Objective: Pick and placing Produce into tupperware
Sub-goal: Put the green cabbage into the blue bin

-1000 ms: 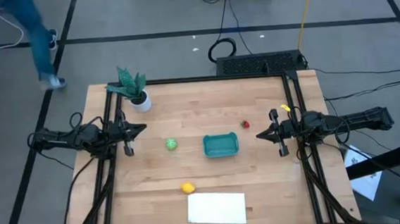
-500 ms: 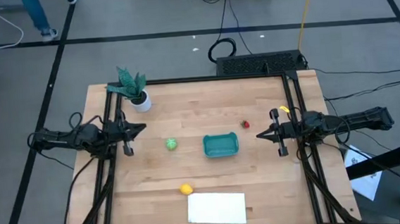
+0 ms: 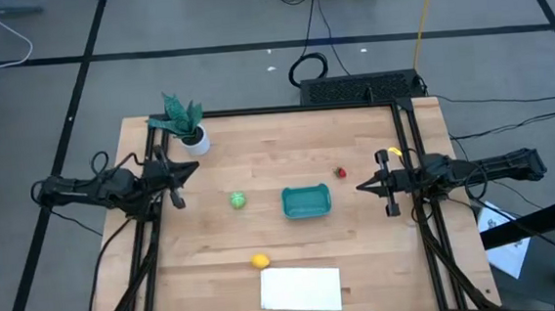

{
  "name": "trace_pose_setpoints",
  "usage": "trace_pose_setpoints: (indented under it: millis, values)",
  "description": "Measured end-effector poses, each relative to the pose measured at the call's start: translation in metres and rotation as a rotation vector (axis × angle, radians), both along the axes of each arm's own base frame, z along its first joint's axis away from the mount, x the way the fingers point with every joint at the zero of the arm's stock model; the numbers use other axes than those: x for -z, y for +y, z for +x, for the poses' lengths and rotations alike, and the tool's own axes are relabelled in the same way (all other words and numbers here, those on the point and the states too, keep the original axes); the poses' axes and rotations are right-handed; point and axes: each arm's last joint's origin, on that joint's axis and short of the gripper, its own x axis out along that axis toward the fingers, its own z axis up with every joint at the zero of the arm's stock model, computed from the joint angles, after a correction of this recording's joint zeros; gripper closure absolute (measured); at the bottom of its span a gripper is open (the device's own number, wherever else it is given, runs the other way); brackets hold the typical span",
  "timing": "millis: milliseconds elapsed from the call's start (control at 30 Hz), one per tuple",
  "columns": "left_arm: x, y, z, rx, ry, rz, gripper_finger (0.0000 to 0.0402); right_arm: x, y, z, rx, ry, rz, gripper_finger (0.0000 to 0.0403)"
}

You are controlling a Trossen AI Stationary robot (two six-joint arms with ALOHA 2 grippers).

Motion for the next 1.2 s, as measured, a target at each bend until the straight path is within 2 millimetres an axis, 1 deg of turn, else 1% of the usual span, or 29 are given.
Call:
trace_pose_setpoints:
  millis: [100, 200, 400, 567, 667, 767, 833, 1000, 1133, 1200]
  values:
    - [-0.015, 0.002, 0.003, -0.068, 0.02, -0.001, 0.0376, 0.0, 0.0, 0.0, 0.001, 0.0, 0.004, 0.0403]
    - [-0.031, 0.003, 0.007, -0.096, 0.035, -0.019, 0.0376, 0.0, 0.0, 0.0, 0.003, 0.001, 0.004, 0.0403]
    - [-0.061, 0.006, 0.019, -0.145, 0.175, -0.033, 0.0376, 0.0, 0.0, 0.0, 0.004, -0.001, 0.001, 0.0403]
    - [-0.074, 0.008, 0.032, -0.166, 0.293, 0.042, 0.0376, 0.0, 0.0, 0.0, 0.004, 0.0, 0.001, 0.0403]
    - [-0.082, 0.009, 0.042, -0.147, 0.322, 0.013, 0.0376, 0.0, -0.001, 0.0, 0.024, -0.001, 0.004, 0.0403]
    - [-0.089, 0.011, 0.052, -0.097, 0.364, -0.046, 0.0376, 0.0, -0.003, 0.0, 0.089, 0.0, 0.026, 0.0403]
    - [-0.092, 0.014, 0.059, -0.07, 0.416, -0.066, 0.0376, 0.0, -0.004, 0.0, 0.131, 0.001, 0.032, 0.0403]
    - [-0.093, 0.02, 0.078, -0.025, 0.543, -0.109, 0.0376, 0.0, -0.004, 0.0, 0.136, -0.001, 0.033, 0.0403]
    - [-0.082, 0.026, 0.097, 0.025, 0.657, -0.176, 0.0376, -0.001, -0.004, 0.0, 0.136, -0.008, 0.034, 0.0403]
    - [-0.073, 0.029, 0.107, 0.038, 0.718, -0.215, 0.0376, -0.001, -0.004, 0.0, 0.136, -0.008, 0.034, 0.0403]
